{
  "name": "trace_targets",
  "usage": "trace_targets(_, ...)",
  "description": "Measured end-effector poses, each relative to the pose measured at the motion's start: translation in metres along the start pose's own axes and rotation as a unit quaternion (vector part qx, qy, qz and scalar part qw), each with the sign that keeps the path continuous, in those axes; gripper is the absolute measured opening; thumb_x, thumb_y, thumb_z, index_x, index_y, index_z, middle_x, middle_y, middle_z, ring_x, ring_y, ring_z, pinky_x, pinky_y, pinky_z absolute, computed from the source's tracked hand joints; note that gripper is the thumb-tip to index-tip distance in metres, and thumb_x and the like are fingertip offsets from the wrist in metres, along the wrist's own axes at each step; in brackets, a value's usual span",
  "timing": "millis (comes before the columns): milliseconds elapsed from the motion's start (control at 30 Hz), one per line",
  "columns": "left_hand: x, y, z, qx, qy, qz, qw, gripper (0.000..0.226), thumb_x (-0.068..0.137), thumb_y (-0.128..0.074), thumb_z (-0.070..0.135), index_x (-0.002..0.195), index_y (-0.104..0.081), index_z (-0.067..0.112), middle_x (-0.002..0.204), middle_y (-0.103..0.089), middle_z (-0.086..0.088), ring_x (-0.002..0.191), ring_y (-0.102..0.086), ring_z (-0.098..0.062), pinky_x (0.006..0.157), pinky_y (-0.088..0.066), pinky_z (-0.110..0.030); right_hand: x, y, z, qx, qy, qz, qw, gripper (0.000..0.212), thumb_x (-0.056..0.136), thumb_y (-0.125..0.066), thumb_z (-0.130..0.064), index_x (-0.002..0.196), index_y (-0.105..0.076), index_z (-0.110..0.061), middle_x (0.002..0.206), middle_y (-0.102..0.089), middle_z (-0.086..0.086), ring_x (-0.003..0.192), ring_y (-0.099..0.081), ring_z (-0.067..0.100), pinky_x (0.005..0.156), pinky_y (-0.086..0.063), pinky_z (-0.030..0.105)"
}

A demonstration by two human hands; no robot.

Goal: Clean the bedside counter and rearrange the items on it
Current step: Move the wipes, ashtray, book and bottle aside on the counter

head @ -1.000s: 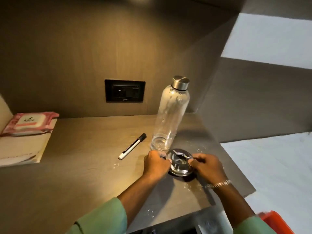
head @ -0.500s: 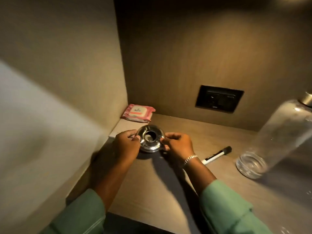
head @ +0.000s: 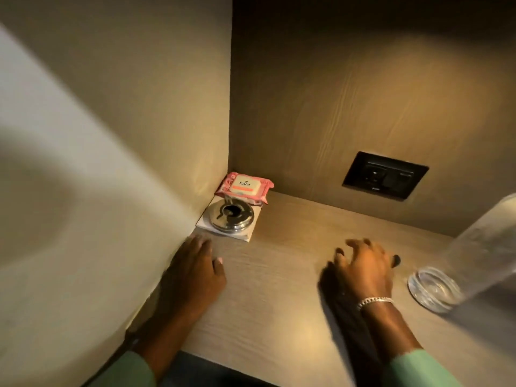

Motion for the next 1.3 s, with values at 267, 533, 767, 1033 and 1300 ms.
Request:
trace_targets(267,0.009,-0.022,0.002,0.140,-0.081,0.001,0.987,0.071,0.090,-0.026,0.051,0.148,-0.022,0.010,0.158,-0.025,-0.017,0.147,-0.020,-0.032,0.120,-0.018,-0.046,-0.039,-0.031,-0.048,0.036,0.096,-0.099,0.990,0.018,0.083,-0.052,-0.007,0.098,-0.062,-0.010,0.110,-0.063,0.016,0.106,-0.057,0.036,0.090,-0.050,0.041)
trace_targets(533,0.005,-0.021,0.002,0.143,-0.072,-0.002,0.987,0.065,0.091,-0.036,0.042,0.147,-0.029,0.009,0.157,-0.030,-0.016,0.146,-0.022,-0.031,0.121,-0.018,-0.045,-0.036,-0.080,-0.165,0.125,0.178,-0.187,0.958,0.052,0.081,-0.062,-0.013,0.129,-0.041,-0.010,0.123,-0.059,0.018,0.110,-0.058,0.037,0.088,-0.048,0.039)
trace_targets(767,-0.026,0.009,0.052,-0.176,-0.095,0.155,0.968,0.042,0.087,-0.058,0.005,0.128,-0.056,0.007,0.131,-0.061,-0.010,0.124,-0.052,-0.022,0.102,-0.040,-0.027,-0.041,-0.048,-0.094,0.313,0.099,-0.106,0.939,0.038,0.089,-0.050,-0.006,0.124,-0.050,-0.020,0.109,-0.060,-0.007,0.102,-0.061,0.013,0.084,-0.046,0.025)
trace_targets(1033,-0.037,-0.094,0.224,-0.446,-0.169,-0.202,0.856,0.042,0.088,-0.055,0.020,0.128,-0.058,0.012,0.126,-0.066,-0.006,0.112,-0.062,-0.012,0.101,-0.049,-0.025,-0.072,0.063,0.127,0.383,-0.157,0.302,0.859,0.039,0.079,-0.064,0.001,0.107,-0.058,-0.026,0.104,-0.067,0.005,0.090,-0.063,0.022,0.071,-0.046,0.005)
trace_targets(1300,-0.037,-0.158,0.313,-0.448,-0.102,-0.399,0.794,0.048,0.098,-0.040,0.032,0.142,-0.042,0.011,0.150,-0.044,-0.011,0.139,-0.041,-0.023,0.119,-0.027,-0.044,0.000,0.052,0.153,0.316,-0.097,0.050,0.942,0.067,0.078,-0.072,-0.019,0.135,-0.039,-0.031,0.115,-0.064,-0.001,0.105,-0.064,0.021,0.094,-0.051,0.038)
Point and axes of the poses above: each hand's wrist, its own x-axis towards the middle knuckle, its own y-axis out of the back of the hand, z = x × y, the point moved 6 cm from there along x, towards the middle knuckle
